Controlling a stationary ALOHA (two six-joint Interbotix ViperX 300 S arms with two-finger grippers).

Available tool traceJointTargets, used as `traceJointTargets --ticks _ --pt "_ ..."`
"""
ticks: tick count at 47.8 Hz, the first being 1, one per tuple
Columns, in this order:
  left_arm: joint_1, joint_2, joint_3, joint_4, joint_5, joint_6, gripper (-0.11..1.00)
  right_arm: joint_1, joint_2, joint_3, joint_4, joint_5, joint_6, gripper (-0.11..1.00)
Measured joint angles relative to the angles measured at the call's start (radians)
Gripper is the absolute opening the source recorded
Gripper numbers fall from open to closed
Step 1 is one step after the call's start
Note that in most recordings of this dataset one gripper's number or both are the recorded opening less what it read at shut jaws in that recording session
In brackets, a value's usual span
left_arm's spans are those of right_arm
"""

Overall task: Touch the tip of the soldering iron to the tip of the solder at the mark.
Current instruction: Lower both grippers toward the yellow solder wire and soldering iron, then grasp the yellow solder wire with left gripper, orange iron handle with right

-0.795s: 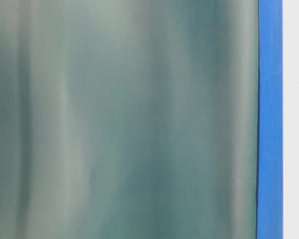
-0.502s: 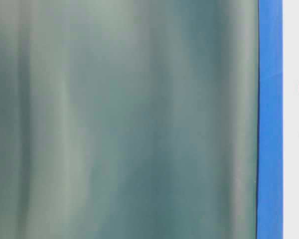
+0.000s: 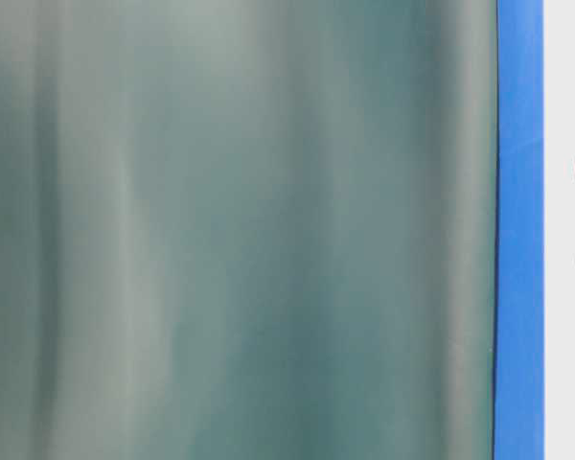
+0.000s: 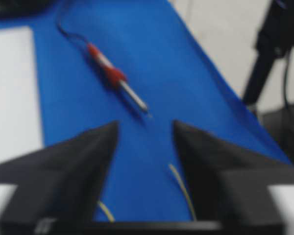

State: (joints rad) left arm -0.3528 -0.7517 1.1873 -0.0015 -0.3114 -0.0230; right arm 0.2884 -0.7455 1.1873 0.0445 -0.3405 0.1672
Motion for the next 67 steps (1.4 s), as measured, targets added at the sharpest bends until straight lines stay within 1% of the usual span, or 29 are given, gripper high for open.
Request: traceJointTargets --ticks 4,6,8,11,15,18,22,25,30,36,43,55,62,67 --pt "-0.034 0.049 0.008 0.0 -0.009 -0.005 0.79 0.026 0.063 0.0 0.018 -0.015 0.008 0.78" --pt "-0.051 0.075 0.012 0.0 -0.015 -0.005 0.83 0.043 0.098 0.0 0.025 -0.029 0.008 0.88" --pt "-0.069 0.104 0.018 0.002 -0.026 -0.005 0.81 0.061 0.13 0.0 0.032 -0.046 0.008 0.93" --pt "-0.087 0.149 0.028 0.0 -0.051 -0.005 0.79 0.087 0.189 0.005 0.051 -0.089 0.006 0.91" --pt "-0.107 0.215 0.051 0.002 -0.117 -0.005 0.79 0.104 0.273 0.018 0.078 -0.153 0.008 0.89" --pt "-0.118 0.272 0.069 0.002 -0.176 -0.006 0.79 0.117 0.353 0.032 0.106 -0.233 0.009 0.9" --pt "-0.129 0.365 0.092 0.0 -0.282 -0.026 0.79 0.143 0.457 0.038 0.132 -0.333 0.009 0.9" --pt "-0.13 0.416 0.098 0.002 -0.339 -0.04 0.79 0.167 0.534 0.037 0.156 -0.4 0.009 0.9" --pt "-0.132 0.518 0.097 0.0 -0.407 -0.057 0.78 0.195 0.64 0.031 0.206 -0.459 0.009 0.9" --pt "-0.132 0.618 0.077 0.002 -0.439 -0.06 0.78 0.218 0.735 0.015 0.27 -0.486 0.011 0.89" --pt "-0.133 0.732 0.029 0.002 -0.454 -0.06 0.77 0.239 0.792 0.0 0.31 -0.505 0.009 0.89" --pt "-0.133 0.85 -0.029 0.0 -0.479 -0.061 0.77 0.265 0.874 -0.02 0.342 -0.531 0.009 0.85" --pt "-0.144 0.887 -0.051 0.0 -0.483 -0.061 0.76 0.265 0.905 -0.032 0.347 -0.534 0.009 0.82" --pt "-0.153 0.897 -0.058 0.002 -0.483 -0.061 0.72 0.268 0.927 -0.043 0.347 -0.534 0.009 0.77"
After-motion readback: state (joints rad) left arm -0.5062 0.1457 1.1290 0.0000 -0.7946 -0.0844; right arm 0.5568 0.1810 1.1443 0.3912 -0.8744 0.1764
